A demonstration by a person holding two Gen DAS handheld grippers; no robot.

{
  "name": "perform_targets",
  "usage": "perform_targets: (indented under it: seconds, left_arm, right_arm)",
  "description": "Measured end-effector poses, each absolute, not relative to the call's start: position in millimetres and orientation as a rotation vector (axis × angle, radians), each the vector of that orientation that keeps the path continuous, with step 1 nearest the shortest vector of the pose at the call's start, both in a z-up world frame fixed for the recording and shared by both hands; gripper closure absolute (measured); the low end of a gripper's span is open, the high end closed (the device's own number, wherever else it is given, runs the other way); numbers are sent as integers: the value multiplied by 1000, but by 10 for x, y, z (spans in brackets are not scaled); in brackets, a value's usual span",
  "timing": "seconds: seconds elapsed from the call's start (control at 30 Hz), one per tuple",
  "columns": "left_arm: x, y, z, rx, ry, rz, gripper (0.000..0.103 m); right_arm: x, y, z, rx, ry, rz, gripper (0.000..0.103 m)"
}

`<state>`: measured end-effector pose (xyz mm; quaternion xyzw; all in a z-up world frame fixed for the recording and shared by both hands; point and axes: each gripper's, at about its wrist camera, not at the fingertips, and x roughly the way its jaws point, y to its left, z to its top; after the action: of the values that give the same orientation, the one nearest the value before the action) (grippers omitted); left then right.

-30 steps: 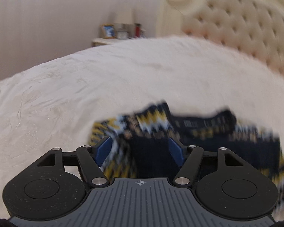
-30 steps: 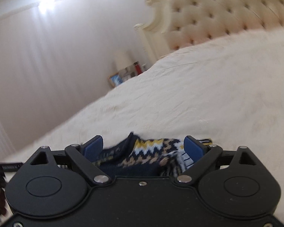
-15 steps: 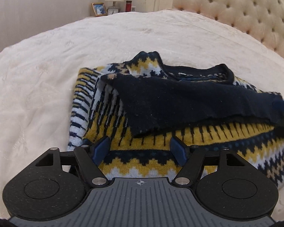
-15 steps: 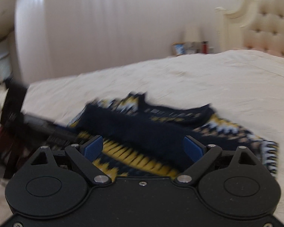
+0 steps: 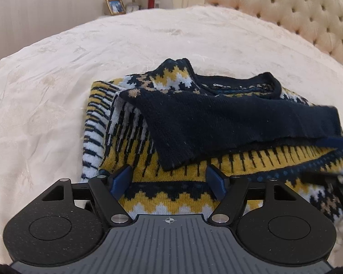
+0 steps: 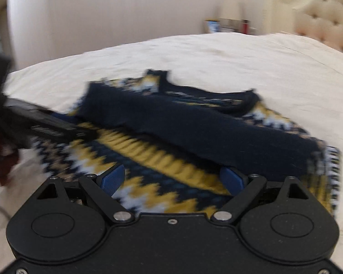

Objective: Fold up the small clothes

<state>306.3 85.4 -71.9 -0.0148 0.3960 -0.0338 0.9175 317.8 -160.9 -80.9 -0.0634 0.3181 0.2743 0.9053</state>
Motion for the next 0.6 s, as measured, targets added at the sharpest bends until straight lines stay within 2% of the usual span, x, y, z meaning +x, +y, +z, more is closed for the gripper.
perform_targets:
  seconds: [0.33, 0.6]
  left_arm:
    - [3497, 931, -501, -4, 831, -84, 34]
    - [3870, 1110, -375, -71, 778, 21, 34]
  right_arm:
    - [3736, -1464, -698, -333, 656, 400, 12]
    - [4138, -1530, -610, -178, 660, 341, 12]
